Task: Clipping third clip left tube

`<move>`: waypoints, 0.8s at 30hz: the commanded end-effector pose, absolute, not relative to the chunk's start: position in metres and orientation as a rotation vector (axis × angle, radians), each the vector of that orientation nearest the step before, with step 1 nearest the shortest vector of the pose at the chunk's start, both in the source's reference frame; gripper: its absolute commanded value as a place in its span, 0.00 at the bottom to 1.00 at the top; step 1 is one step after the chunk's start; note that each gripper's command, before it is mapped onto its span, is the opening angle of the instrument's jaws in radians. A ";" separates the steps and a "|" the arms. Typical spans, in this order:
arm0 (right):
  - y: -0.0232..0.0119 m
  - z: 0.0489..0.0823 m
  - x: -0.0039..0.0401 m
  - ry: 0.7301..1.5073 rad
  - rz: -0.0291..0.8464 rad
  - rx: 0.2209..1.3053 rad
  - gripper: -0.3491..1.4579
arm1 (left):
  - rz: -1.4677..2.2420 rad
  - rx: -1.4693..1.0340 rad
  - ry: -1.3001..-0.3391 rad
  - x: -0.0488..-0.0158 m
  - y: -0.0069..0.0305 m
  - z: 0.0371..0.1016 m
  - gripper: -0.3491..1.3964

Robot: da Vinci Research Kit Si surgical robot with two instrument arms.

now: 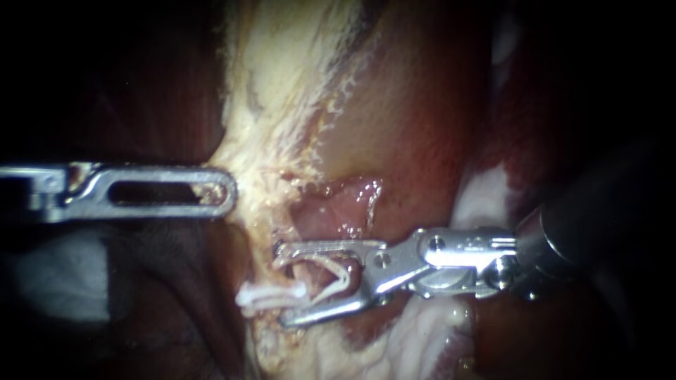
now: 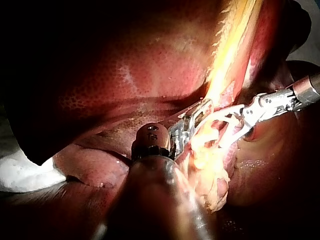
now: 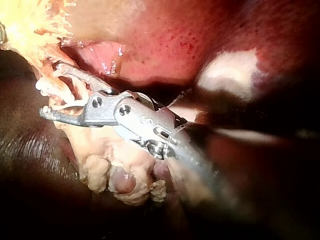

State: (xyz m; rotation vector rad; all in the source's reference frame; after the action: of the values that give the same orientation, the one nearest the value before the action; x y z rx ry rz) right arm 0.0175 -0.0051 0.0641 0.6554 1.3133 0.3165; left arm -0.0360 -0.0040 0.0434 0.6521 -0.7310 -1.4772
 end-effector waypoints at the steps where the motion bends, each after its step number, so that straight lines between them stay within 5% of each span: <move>1: -0.0050 0.0640 0.0175 1.314 0.317 0.655 0.52 | -1.476 0.655 -0.731 -0.0361 -0.0041 0.0432 0.00; 12: -0.0049 0.0636 0.0190 1.312 0.325 0.649 0.52 | -1.473 0.662 -0.730 -0.0367 -0.0047 0.0427 0.00; 24: -0.0058 0.0623 0.0205 1.347 0.313 0.760 0.52 | -1.473 0.663 -0.730 -0.0367 -0.0046 0.0427 0.00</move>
State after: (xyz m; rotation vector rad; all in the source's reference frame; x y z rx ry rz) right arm 0.0205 -0.0058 0.0621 0.7707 1.3479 0.3123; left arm -0.0367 -0.0046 0.0427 0.6624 -0.7301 -1.4727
